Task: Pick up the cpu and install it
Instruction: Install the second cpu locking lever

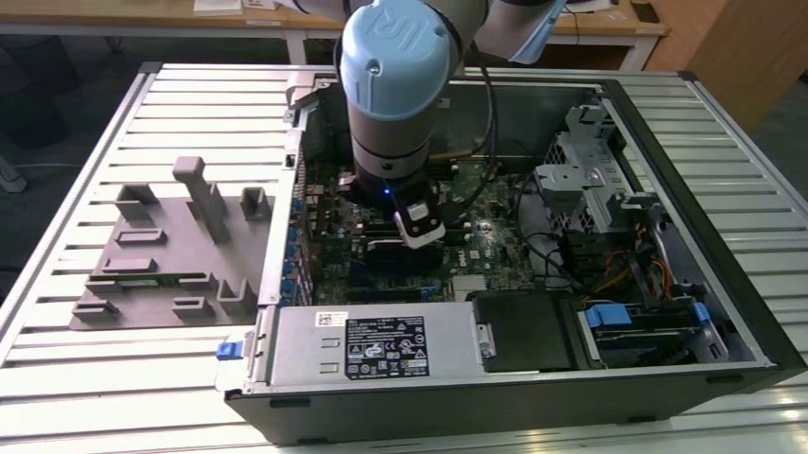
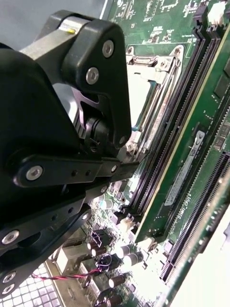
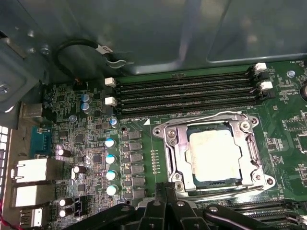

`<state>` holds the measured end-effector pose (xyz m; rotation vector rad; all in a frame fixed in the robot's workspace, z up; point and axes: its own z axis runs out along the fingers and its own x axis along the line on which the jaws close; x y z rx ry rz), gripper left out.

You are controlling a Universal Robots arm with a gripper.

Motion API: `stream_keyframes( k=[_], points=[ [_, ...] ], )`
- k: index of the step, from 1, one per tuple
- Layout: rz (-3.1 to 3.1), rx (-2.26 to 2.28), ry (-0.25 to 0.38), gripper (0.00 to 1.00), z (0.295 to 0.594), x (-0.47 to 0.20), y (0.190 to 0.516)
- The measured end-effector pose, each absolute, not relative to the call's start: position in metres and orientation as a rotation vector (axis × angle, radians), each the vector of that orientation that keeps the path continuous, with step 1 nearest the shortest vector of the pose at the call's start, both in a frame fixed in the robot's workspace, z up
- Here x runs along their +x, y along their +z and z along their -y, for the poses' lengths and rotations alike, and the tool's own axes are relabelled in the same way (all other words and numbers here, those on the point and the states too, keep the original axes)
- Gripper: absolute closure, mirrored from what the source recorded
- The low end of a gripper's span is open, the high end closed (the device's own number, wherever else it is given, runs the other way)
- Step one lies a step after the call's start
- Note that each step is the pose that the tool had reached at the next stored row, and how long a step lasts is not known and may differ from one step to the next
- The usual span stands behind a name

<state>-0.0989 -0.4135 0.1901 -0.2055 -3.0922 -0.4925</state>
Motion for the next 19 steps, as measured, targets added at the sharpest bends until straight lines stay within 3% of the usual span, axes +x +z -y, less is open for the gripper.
stream_keyframes(
  k=[19],
  points=[
    [3.092, -0.205, -0.492, 0.89, 0.4128, -0.1032, 0.1879]
  ],
)
